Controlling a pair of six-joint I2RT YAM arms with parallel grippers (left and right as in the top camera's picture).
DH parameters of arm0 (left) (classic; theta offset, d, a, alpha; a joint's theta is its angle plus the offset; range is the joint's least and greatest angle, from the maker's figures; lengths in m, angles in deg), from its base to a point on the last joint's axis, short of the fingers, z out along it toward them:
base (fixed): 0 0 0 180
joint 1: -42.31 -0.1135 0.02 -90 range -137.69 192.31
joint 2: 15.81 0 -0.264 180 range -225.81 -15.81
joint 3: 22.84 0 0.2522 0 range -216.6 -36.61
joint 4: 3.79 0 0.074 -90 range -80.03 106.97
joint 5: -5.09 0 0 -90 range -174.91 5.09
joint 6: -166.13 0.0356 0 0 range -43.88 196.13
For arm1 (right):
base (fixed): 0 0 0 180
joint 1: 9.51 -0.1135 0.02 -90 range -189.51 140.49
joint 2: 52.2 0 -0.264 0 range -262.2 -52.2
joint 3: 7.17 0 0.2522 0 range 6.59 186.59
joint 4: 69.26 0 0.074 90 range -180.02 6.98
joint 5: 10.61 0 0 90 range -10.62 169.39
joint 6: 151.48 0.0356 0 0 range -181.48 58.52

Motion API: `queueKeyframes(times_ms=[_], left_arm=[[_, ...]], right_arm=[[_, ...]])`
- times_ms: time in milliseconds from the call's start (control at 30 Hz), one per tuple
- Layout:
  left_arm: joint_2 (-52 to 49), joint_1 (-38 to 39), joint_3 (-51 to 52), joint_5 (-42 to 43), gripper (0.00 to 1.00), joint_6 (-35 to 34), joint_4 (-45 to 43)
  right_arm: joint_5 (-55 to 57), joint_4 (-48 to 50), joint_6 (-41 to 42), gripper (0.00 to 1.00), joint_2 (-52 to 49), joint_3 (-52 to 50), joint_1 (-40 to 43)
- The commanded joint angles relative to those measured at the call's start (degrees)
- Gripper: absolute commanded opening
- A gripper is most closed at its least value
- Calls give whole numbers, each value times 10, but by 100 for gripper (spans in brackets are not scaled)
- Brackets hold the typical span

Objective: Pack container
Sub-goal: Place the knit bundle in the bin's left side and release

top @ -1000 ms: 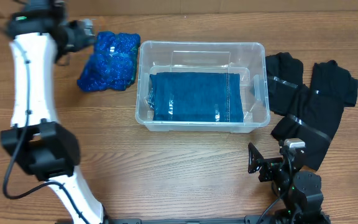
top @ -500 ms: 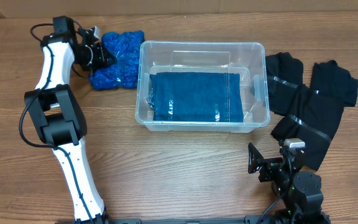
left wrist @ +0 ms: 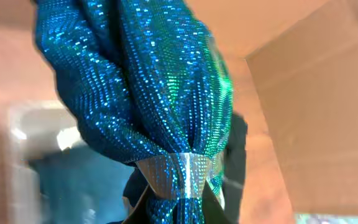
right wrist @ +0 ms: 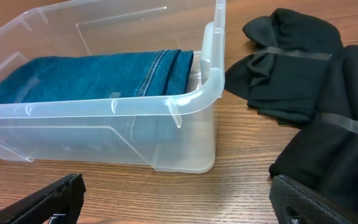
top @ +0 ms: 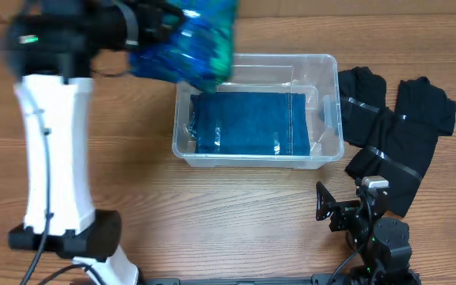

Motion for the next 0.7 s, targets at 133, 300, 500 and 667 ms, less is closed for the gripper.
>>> queueKeyframes(times_ms=[133, 300, 500, 667], left_arm=[[-110, 173, 185, -237, 4, -195, -73], [-110, 159, 287, -275, 4, -162, -63], [-13, 22, 287, -277, 80, -60, 10], [53, -125, 287, -236, 100, 44, 66]], right_arm=[[-3, -2, 4, 100, 2, -7, 2], [-3, -2, 4, 100, 2, -7, 2], [-3, -2, 4, 100, 2, -7, 2], [-3, -2, 4, 100, 2, -7, 2]])
